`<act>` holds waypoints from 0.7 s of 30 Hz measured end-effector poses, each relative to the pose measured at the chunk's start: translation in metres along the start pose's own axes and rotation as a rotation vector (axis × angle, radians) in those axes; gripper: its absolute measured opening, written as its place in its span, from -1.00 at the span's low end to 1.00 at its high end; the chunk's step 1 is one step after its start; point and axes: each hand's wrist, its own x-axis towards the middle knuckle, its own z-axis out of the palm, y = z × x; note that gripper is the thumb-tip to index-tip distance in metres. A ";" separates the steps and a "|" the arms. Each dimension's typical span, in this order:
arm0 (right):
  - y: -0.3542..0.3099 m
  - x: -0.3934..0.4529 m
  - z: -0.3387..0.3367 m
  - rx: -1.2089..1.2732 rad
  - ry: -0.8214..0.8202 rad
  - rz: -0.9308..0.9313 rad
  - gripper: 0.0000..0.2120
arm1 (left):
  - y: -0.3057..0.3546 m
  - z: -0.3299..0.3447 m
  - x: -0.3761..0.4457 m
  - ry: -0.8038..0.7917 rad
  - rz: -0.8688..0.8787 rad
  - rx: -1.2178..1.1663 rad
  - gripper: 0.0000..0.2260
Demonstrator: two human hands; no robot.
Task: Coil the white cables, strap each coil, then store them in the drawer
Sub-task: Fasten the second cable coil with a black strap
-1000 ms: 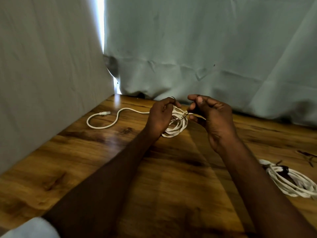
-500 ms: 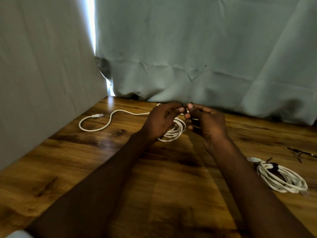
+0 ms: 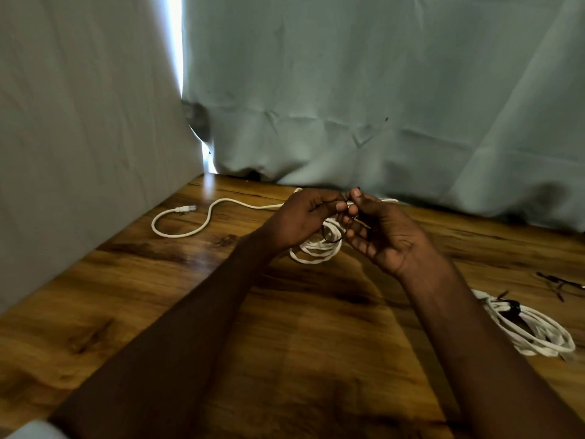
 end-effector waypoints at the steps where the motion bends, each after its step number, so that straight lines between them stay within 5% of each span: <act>1: 0.002 0.002 0.000 0.043 0.003 0.023 -0.91 | 0.000 0.000 0.000 0.011 -0.004 -0.002 -0.85; 7: 0.013 0.007 0.004 0.082 0.229 -0.082 -0.88 | -0.008 0.003 0.001 0.149 -0.008 0.204 -0.79; 13: 0.013 0.013 0.005 -0.099 0.476 -0.489 -0.96 | 0.003 0.008 -0.007 0.355 -0.063 0.515 -0.76; 21: 0.011 0.002 0.013 0.011 0.403 -0.242 -0.91 | 0.002 0.022 -0.003 0.363 -0.037 0.307 -0.79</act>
